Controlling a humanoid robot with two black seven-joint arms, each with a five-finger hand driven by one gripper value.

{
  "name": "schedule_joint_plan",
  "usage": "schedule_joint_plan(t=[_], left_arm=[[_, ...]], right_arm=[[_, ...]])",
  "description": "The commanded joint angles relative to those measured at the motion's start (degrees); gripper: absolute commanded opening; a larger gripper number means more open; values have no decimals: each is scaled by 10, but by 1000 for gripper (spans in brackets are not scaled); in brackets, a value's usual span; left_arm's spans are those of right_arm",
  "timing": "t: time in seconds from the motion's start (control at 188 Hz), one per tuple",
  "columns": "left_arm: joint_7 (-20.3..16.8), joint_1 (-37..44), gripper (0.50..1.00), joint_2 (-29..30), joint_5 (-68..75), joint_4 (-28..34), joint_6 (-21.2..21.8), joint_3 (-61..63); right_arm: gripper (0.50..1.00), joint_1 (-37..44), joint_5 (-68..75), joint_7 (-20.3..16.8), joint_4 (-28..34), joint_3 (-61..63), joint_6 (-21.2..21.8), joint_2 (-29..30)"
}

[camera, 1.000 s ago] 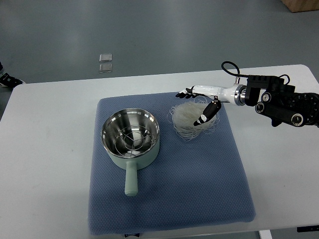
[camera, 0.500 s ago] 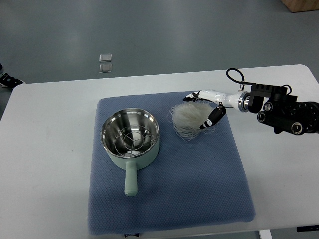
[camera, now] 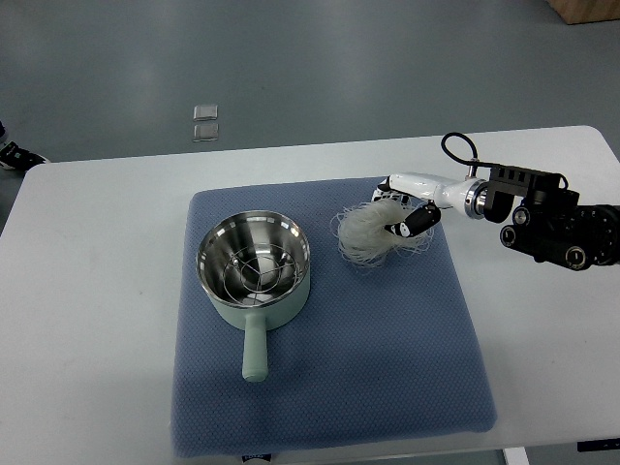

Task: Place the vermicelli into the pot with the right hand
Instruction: 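Lower the right hand onto the vermicelli and close fingers around it, then lift the vermicelli with the right hand and carry it over the pot, then lower the vermicelli into the steel pot and open the right hand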

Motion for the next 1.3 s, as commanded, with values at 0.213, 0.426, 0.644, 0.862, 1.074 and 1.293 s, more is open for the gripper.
schedule_joint_plan(t=[0.213, 0.426, 0.644, 0.862, 1.074, 1.293], left_arm=[[0, 0, 1000, 0, 0, 0, 0, 0], [0, 0, 1000, 0, 0, 0, 0, 0], [0, 0, 1000, 0, 0, 0, 0, 0], [0, 0, 1000, 0, 0, 0, -1, 0], [0, 0, 1000, 0, 0, 0, 0, 0], [0, 0, 1000, 0, 0, 0, 0, 0]], right_arm=[[500, 16, 1, 24, 1, 8, -7, -1], [500, 52, 7, 40, 3, 8, -17, -2], [500, 89, 11, 66, 11, 8, -15, 6], [500, 135, 12, 87, 83, 46, -13, 13], [500, 163, 12, 95, 86, 46, -10, 28], [500, 167, 10, 97, 89, 38, 15, 58]])
